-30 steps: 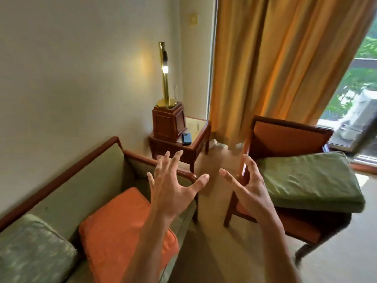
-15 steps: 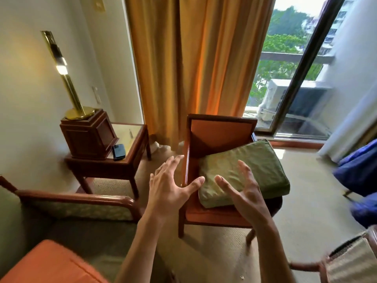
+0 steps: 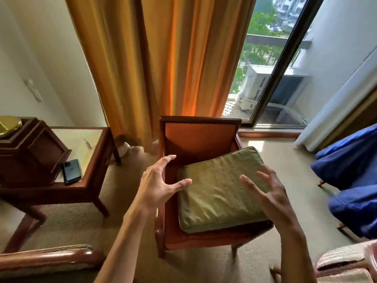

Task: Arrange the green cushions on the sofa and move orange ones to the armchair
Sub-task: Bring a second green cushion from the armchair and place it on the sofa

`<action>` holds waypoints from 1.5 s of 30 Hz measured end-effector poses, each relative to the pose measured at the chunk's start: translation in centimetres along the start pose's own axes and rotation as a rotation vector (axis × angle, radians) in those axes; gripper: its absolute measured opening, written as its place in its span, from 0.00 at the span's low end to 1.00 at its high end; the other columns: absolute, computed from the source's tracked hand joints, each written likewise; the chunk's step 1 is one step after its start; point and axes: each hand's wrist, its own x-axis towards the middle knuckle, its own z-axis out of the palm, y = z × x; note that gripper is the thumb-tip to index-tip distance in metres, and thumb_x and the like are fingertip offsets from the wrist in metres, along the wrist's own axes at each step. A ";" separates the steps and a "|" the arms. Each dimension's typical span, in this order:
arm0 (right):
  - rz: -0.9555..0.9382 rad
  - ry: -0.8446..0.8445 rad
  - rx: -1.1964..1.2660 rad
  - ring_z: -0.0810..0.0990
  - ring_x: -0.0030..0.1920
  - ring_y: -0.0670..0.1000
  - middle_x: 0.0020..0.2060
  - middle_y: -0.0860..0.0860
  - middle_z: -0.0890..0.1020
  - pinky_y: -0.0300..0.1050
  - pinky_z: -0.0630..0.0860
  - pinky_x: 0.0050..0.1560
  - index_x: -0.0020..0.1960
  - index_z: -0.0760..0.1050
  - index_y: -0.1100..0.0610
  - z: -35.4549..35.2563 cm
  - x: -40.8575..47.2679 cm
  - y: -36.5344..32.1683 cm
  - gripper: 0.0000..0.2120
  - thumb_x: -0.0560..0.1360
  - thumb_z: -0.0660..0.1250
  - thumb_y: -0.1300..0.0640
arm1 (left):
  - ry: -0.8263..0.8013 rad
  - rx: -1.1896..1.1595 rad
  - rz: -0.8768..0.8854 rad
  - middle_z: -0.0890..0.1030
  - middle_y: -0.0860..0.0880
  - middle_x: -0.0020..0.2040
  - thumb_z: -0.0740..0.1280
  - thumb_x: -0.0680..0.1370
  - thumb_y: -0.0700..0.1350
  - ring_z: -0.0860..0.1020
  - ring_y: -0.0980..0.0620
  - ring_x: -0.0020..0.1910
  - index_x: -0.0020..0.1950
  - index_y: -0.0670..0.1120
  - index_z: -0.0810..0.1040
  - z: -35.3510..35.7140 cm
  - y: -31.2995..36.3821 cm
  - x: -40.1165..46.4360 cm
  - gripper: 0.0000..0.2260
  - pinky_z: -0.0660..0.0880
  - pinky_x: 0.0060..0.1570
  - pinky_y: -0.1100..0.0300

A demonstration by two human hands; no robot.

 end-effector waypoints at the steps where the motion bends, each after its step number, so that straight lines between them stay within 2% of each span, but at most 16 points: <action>1: 0.017 0.012 -0.018 0.71 0.69 0.53 0.71 0.48 0.71 0.54 0.75 0.62 0.77 0.59 0.41 -0.5 1.5 0.4 0.51 0.60 0.72 0.26 | -0.017 0.019 -0.014 0.72 0.54 0.74 0.76 0.65 0.69 0.66 0.52 0.75 0.75 0.59 0.68 0.2 -0.6 1.6 0.42 0.64 0.74 0.46; 5: 0.054 -0.034 -0.088 0.73 0.66 0.52 0.68 0.48 0.73 0.56 0.76 0.61 0.77 0.58 0.42 -0.8 8.3 1.5 0.52 0.60 0.71 0.25 | -0.113 0.032 -0.094 0.71 0.53 0.75 0.77 0.63 0.68 0.65 0.53 0.76 0.76 0.58 0.68 1.4 -3.0 8.0 0.44 0.62 0.73 0.53; 9: 0.053 -0.129 -0.190 0.75 0.65 0.51 0.66 0.46 0.75 0.62 0.75 0.64 0.75 0.61 0.40 1.1 18.2 3.7 0.50 0.58 0.70 0.22 | -0.270 0.051 -0.163 0.67 0.53 0.77 0.78 0.63 0.67 0.62 0.53 0.77 0.78 0.59 0.64 4.1 -5.4 16.0 0.46 0.60 0.72 0.56; 12: 0.027 -0.275 -0.365 0.73 0.68 0.53 0.67 0.48 0.76 0.66 0.66 0.71 0.75 0.61 0.42 3.5 27.5 6.7 0.51 0.58 0.67 0.20 | -0.379 0.043 -0.310 0.70 0.51 0.76 0.79 0.62 0.66 0.66 0.52 0.75 0.78 0.59 0.64 8.0 -7.6 23.3 0.48 0.62 0.71 0.58; 16: 0.095 -0.543 -0.684 0.63 0.75 0.54 0.74 0.51 0.68 0.63 0.50 0.76 0.79 0.53 0.46 7.2 40.3 13.4 0.61 0.54 0.58 0.15 | -0.515 0.092 -0.485 0.73 0.49 0.72 0.78 0.61 0.68 0.70 0.49 0.72 0.78 0.59 0.63 15.2 -12.4 33.4 0.49 0.67 0.69 0.55; 21: 0.116 -0.748 -0.832 0.54 0.79 0.53 0.79 0.51 0.58 0.57 0.52 0.77 0.81 0.47 0.50 12.9 51.3 21.5 0.56 0.64 0.64 0.22 | -0.648 0.110 -0.597 0.71 0.49 0.74 0.78 0.61 0.70 0.69 0.48 0.73 0.80 0.57 0.59 24.1 -18.8 41.9 0.53 0.67 0.71 0.53; 24: 0.209 -0.852 -0.922 0.54 0.79 0.55 0.79 0.52 0.57 0.58 0.55 0.76 0.81 0.47 0.49 17.0 56.0 26.8 0.60 0.61 0.66 0.21 | -0.755 0.159 -0.632 0.63 0.47 0.79 0.79 0.60 0.69 0.63 0.46 0.77 0.82 0.56 0.55 30.4 -22.9 46.1 0.57 0.64 0.74 0.49; 28: 0.543 -1.125 -0.926 0.63 0.76 0.55 0.78 0.51 0.61 0.49 0.64 0.72 0.80 0.53 0.52 18.9 59.5 30.9 0.65 0.54 0.73 0.22 | -0.966 0.246 -0.578 0.38 0.46 0.82 0.82 0.60 0.65 0.41 0.43 0.81 0.82 0.58 0.47 37.6 -25.7 48.0 0.61 0.52 0.78 0.42; 31: 0.664 -1.311 -0.988 0.65 0.75 0.56 0.78 0.53 0.62 0.50 0.67 0.71 0.80 0.56 0.55 19.6 60.8 31.1 0.67 0.52 0.76 0.24 | -1.093 0.265 -0.598 0.31 0.50 0.81 0.83 0.61 0.62 0.42 0.42 0.81 0.81 0.62 0.39 40.0 -26.7 48.1 0.64 0.57 0.77 0.40; 35: 0.587 -1.322 -1.014 0.77 0.62 0.53 0.66 0.51 0.76 0.48 0.76 0.60 0.73 0.67 0.55 19.2 59.8 30.1 0.59 0.50 0.79 0.27 | -1.266 0.369 -0.685 0.38 0.50 0.83 0.83 0.53 0.68 0.46 0.40 0.81 0.78 0.67 0.34 39.7 -26.6 48.3 0.70 0.61 0.74 0.36; 37: 0.534 -1.301 -0.945 0.79 0.54 0.49 0.57 0.47 0.78 0.46 0.77 0.53 0.69 0.70 0.54 18.3 58.7 29.1 0.54 0.50 0.80 0.30 | -1.329 0.436 -0.665 0.39 0.48 0.83 0.83 0.53 0.67 0.43 0.39 0.81 0.77 0.68 0.34 38.5 -25.8 48.4 0.70 0.59 0.74 0.35; 39: 0.465 -1.318 -0.880 0.78 0.56 0.48 0.58 0.46 0.77 0.46 0.77 0.57 0.70 0.68 0.54 17.0 57.2 27.5 0.51 0.54 0.81 0.34 | -1.339 0.496 -0.606 0.38 0.46 0.82 0.83 0.55 0.65 0.38 0.39 0.80 0.79 0.66 0.35 36.7 -24.7 47.8 0.69 0.54 0.76 0.35; 40: 0.426 -1.330 -0.853 0.76 0.60 0.49 0.63 0.47 0.75 0.46 0.75 0.62 0.73 0.65 0.54 16.3 56.5 26.6 0.52 0.57 0.82 0.36 | -1.328 0.528 -0.564 0.40 0.46 0.82 0.83 0.55 0.65 0.39 0.39 0.80 0.80 0.65 0.38 35.8 -24.0 47.2 0.68 0.52 0.76 0.36; 42: 0.380 -1.351 -0.803 0.71 0.64 0.49 0.69 0.49 0.70 0.45 0.70 0.67 0.76 0.59 0.55 14.9 55.0 24.5 0.53 0.61 0.82 0.39 | -1.270 0.601 -0.427 0.53 0.46 0.82 0.82 0.53 0.69 0.48 0.38 0.80 0.81 0.61 0.50 33.8 -22.6 45.5 0.64 0.52 0.76 0.38; 43: 0.362 -1.361 -0.783 0.71 0.63 0.48 0.67 0.48 0.70 0.46 0.69 0.67 0.75 0.59 0.55 14.4 54.3 23.7 0.52 0.61 0.82 0.40 | -1.225 0.630 -0.346 0.61 0.47 0.77 0.80 0.53 0.71 0.55 0.39 0.77 0.80 0.57 0.58 32.9 -21.8 44.6 0.60 0.54 0.75 0.40; 45: 0.317 -1.363 -0.759 0.73 0.59 0.45 0.63 0.45 0.73 0.49 0.72 0.65 0.68 0.62 0.51 13.3 52.7 21.9 0.47 0.59 0.82 0.37 | -1.112 0.650 -0.200 0.66 0.47 0.69 0.78 0.53 0.73 0.61 0.44 0.69 0.74 0.51 0.68 31.2 -20.2 42.6 0.54 0.57 0.73 0.45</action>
